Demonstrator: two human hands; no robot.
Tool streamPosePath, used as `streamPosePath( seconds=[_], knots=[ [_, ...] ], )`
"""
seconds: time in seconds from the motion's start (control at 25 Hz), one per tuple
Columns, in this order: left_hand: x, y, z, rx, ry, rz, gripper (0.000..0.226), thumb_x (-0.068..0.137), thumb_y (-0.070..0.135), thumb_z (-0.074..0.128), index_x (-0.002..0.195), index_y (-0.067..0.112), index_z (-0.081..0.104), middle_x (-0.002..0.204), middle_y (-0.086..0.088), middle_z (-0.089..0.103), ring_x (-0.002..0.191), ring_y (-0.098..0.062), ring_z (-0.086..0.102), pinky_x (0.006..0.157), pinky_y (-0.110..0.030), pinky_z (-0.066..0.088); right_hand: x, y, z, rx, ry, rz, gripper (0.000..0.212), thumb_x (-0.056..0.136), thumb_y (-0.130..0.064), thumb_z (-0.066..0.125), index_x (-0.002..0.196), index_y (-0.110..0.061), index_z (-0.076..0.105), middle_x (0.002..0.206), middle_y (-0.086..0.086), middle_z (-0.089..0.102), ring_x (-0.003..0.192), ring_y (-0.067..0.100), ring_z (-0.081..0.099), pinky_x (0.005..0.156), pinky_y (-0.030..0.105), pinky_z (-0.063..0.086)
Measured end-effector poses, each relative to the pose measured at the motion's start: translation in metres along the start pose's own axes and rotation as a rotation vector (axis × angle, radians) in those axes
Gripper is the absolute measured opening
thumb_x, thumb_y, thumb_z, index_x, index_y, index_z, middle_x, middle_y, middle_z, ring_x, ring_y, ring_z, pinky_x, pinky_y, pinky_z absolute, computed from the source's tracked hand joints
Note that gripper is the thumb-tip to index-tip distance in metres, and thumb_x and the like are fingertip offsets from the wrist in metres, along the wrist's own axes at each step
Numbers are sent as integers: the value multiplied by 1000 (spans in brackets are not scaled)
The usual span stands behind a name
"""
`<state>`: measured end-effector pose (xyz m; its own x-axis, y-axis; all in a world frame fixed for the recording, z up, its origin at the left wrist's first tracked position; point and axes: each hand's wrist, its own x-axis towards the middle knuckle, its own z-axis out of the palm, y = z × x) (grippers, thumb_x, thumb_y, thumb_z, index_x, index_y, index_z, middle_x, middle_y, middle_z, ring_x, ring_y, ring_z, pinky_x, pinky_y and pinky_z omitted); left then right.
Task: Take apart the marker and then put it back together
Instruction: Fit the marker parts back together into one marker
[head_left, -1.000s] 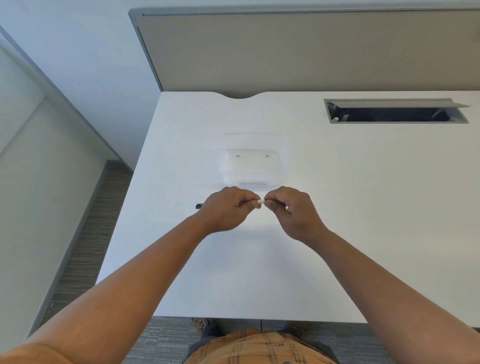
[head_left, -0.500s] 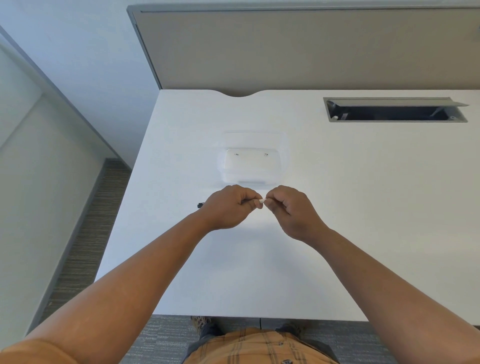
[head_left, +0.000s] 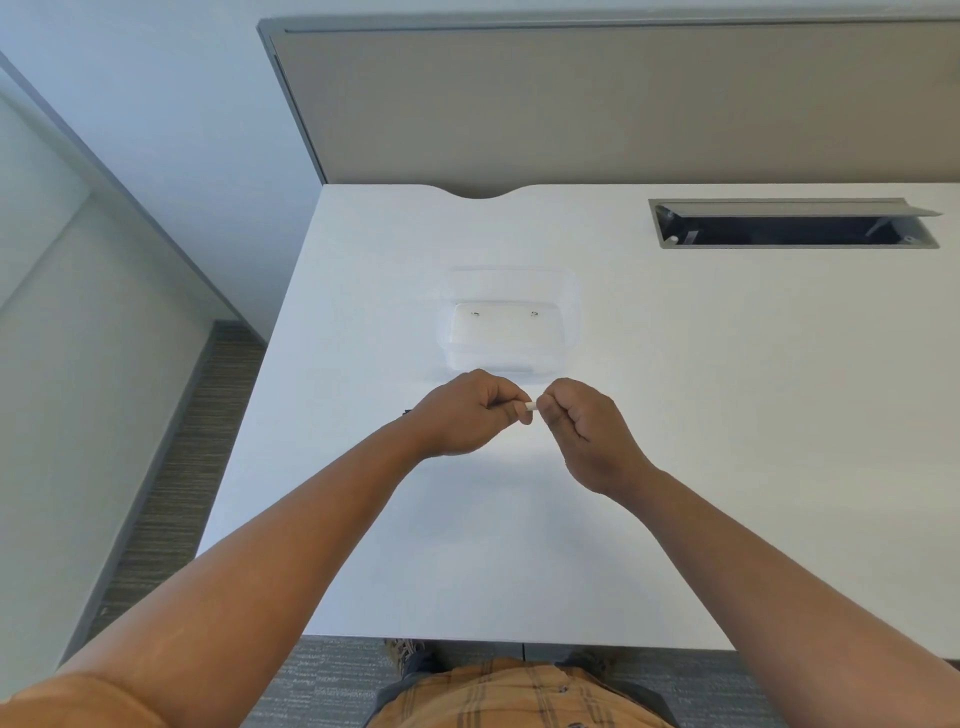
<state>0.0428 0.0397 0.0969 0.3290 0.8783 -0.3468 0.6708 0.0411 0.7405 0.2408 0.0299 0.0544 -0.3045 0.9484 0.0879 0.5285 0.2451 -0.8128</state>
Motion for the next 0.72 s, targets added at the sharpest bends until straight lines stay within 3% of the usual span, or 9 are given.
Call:
streamPosePath(
  seconds=[0.08,0.16,0.32,0.36,0.48,0.52,0.56,0.72],
  knots=[
    [0,3,4,191,40,26,25,101,37,48,98,33,72,84,15,70,85,-11,63,74,-30,50,3,-8,5,384,-38,318,42,104,-19,46,63,-25,49,59,-9,37,56,14,30,54,26,28],
    [-1,4,8,322,72,42,25,102,37,47,99,34,71,67,14,61,70,-8,57,63,-28,43,6,-16,5,589,-113,572,44,101,-20,46,57,-24,45,56,-8,33,55,16,24,53,28,24],
    [2,-2,2,-68,-13,-13,23,100,36,53,95,29,75,101,7,75,100,-18,67,87,-37,53,-1,-9,-1,93,7,167,42,106,-30,45,71,-9,53,61,1,41,56,13,34,54,27,30],
    [2,0,1,-68,-14,-2,23,100,34,53,96,28,75,100,7,75,100,-17,66,87,-36,52,-1,-7,-1,94,7,171,42,106,-29,44,72,-6,51,60,1,40,56,14,34,54,28,30],
    [1,4,5,298,100,52,25,101,36,48,98,30,72,74,7,66,76,-15,60,70,-32,47,13,-16,-1,510,-110,514,38,101,-24,46,65,-11,45,57,-2,37,54,17,29,54,31,29],
    [1,1,7,335,116,49,26,101,36,47,98,30,71,71,5,64,72,-16,58,67,-32,45,15,-21,-4,523,-174,599,37,100,-23,47,64,-14,45,55,-1,40,54,18,31,55,31,31],
    [0,-2,7,291,94,28,25,101,37,47,97,30,71,72,4,64,72,-17,59,68,-33,47,16,-22,-6,418,-208,561,38,100,-25,47,64,-14,48,56,-1,46,54,18,35,57,32,34],
    [1,-6,-4,-149,-24,-35,23,100,31,55,92,24,75,104,-5,73,103,-26,64,91,-40,52,9,-5,-8,-155,-45,-35,31,106,-27,46,82,-13,60,73,-3,56,69,14,48,64,25,39]
  ],
)
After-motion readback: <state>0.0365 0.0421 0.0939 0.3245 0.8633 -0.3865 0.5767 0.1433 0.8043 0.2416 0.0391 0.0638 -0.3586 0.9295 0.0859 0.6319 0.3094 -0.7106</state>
